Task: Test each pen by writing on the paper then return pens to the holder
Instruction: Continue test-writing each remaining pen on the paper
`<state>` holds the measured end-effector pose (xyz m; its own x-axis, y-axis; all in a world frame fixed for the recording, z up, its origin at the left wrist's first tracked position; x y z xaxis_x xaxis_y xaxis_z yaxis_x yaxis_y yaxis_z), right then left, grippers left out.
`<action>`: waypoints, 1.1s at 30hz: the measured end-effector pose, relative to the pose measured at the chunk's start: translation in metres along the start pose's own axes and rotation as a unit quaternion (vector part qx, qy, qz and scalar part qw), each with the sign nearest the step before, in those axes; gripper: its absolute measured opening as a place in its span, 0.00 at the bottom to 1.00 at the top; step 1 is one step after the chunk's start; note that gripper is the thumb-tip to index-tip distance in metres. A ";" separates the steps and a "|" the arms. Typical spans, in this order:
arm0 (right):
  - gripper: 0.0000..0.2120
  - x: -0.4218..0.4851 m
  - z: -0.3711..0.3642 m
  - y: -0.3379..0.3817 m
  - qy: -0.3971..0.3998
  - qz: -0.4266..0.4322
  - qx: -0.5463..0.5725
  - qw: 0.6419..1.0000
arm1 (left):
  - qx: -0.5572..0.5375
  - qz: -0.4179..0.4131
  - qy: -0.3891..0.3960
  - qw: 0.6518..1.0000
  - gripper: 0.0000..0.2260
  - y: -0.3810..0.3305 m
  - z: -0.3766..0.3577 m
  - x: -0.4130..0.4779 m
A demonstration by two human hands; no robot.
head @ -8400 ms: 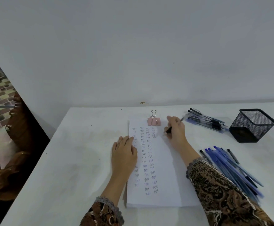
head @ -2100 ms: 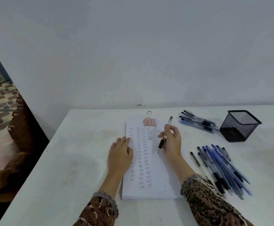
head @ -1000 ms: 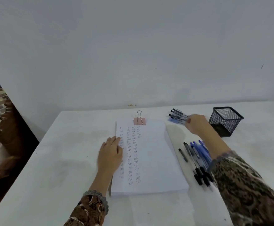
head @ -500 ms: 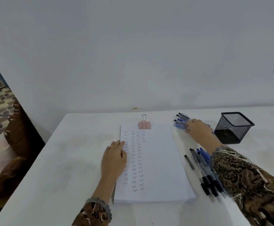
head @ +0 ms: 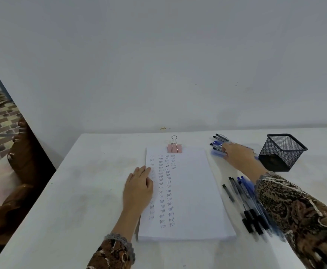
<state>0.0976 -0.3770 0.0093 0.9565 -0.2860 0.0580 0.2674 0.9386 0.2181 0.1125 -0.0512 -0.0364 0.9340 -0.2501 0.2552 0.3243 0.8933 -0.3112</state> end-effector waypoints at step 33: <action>0.27 -0.130 -0.037 0.168 0.119 0.180 0.051 0.975 | 0.012 -0.011 0.015 1.000 0.19 0.001 -0.005 0.003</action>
<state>0.0226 -0.1752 0.0024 0.9896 0.1220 -0.0757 -0.0914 0.9421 0.3226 0.1168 -0.0526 -0.0407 0.9307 -0.2811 0.2339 0.3419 0.8958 -0.2840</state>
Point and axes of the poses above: each hand's wrist, its own x-axis towards the middle knuckle, its own z-axis out of the back of the hand, y = z × x, the point moved 7 cm from there along x, towards the middle knuckle, and after that the axes turned 15 degrees about x, right-handed, at the moved point
